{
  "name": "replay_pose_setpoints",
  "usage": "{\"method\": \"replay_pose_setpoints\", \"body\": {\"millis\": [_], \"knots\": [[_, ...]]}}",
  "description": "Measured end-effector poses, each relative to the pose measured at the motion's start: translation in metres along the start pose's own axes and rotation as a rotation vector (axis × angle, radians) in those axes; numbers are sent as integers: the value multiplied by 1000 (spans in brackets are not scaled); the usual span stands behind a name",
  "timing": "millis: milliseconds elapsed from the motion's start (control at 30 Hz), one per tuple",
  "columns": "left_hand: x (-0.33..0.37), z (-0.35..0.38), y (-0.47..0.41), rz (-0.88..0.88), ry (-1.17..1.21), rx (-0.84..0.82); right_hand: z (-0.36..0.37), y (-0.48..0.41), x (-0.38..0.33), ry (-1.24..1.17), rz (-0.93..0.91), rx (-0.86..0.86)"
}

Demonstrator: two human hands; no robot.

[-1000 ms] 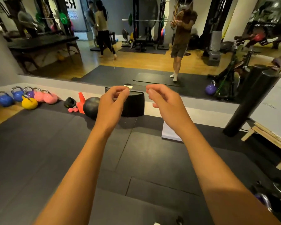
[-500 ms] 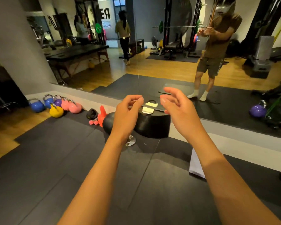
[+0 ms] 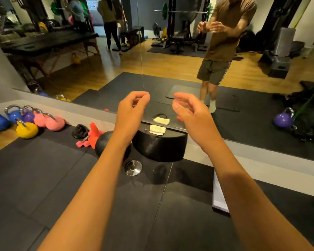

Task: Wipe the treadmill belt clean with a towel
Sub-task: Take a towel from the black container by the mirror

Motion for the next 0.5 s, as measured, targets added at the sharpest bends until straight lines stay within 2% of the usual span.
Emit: {"method": "replay_pose_setpoints", "body": {"millis": [267,500], "knots": [[-85,25,-147,-100,-22,-28,22,-135,100,-25,101,40],[-164,55,-261,-279,-40,-44,30,-247,195,-52,198,69]]}}
Point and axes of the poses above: each hand's wrist, its own y-axis away from the middle knuckle, its own z-axis out of the palm, x = y × z, the point moved 4 cm from there along -y, towards the middle knuckle, and after that the axes turned 5 degrees about -z, right-handed, at the moved point
